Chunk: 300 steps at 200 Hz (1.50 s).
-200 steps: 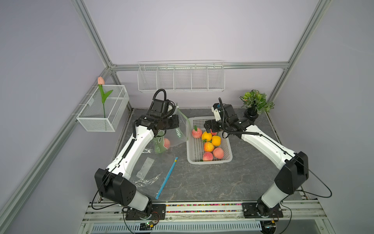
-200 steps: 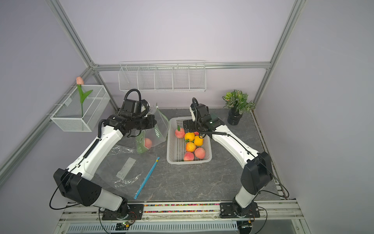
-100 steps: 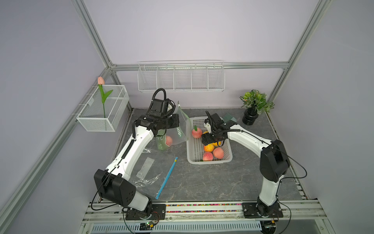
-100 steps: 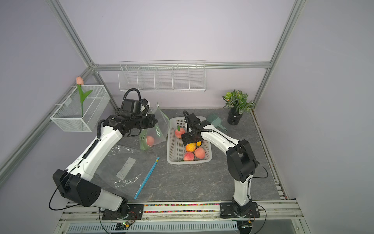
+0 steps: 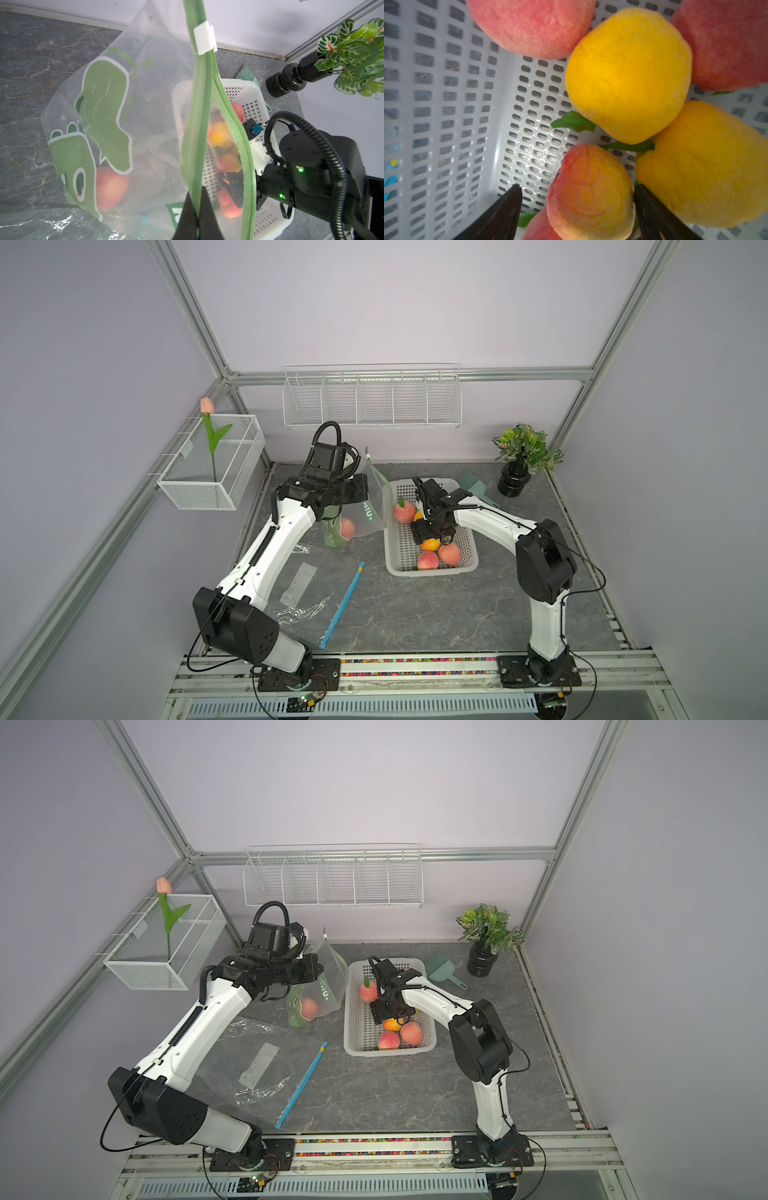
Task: Place the peach in a zip-top bag and seal the zipper
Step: Pick up the peach from the basket.
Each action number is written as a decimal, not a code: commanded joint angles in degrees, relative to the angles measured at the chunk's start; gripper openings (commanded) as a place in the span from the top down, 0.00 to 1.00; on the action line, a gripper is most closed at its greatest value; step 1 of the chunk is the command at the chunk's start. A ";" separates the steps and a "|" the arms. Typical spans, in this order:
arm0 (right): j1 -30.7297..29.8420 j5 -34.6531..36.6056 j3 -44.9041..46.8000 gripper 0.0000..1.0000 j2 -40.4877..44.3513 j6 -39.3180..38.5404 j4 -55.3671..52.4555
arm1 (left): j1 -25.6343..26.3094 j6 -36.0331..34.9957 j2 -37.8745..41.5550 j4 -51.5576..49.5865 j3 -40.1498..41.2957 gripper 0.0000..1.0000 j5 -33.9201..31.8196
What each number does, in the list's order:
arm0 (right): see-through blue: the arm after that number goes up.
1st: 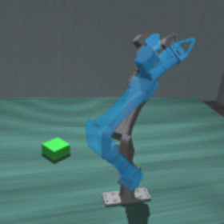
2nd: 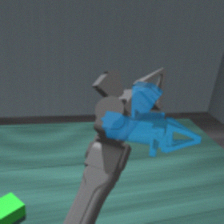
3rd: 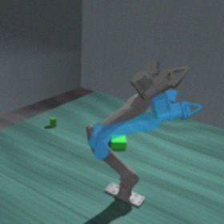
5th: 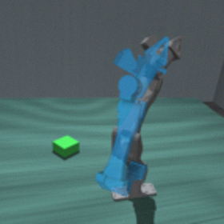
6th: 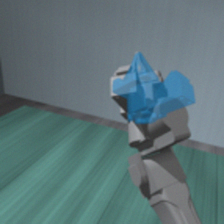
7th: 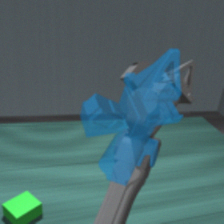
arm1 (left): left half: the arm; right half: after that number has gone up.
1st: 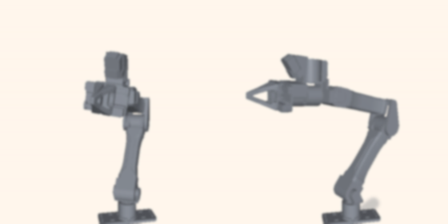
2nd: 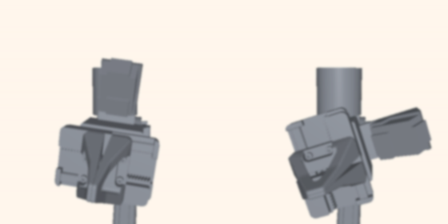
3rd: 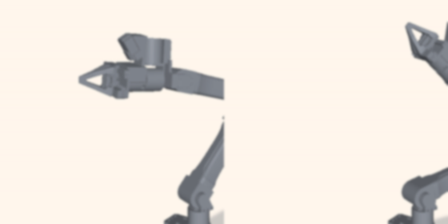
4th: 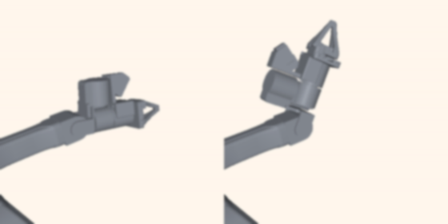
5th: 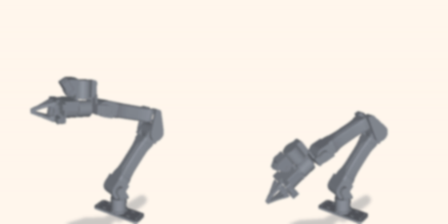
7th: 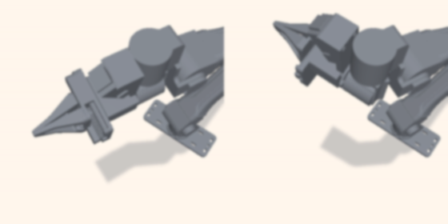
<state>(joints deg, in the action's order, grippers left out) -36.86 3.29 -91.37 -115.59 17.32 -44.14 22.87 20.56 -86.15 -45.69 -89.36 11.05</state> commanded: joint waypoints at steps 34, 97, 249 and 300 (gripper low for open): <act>-0.83 2.60 -1.93 0.19 -3.31 2.05 -2.89 | -0.25 0.06 1.12 0.74 0.76 1.00 0.70; 0.08 0.14 0.45 0.30 2.96 3.97 2.04 | -0.27 0.85 0.95 1.22 1.22 1.00 1.43; 0.49 -25.92 -0.46 0.34 18.68 4.39 25.87 | -0.23 3.09 -0.24 2.98 2.23 1.00 3.80; -2.01 -26.62 -5.87 0.33 14.37 3.94 25.64 | -0.27 2.96 -0.52 2.52 1.94 1.00 4.65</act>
<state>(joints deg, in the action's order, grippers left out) -38.17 -21.61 -94.83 -98.56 21.82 -19.42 22.87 22.92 -86.15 -43.13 -87.09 14.31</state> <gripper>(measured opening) 0.674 0.046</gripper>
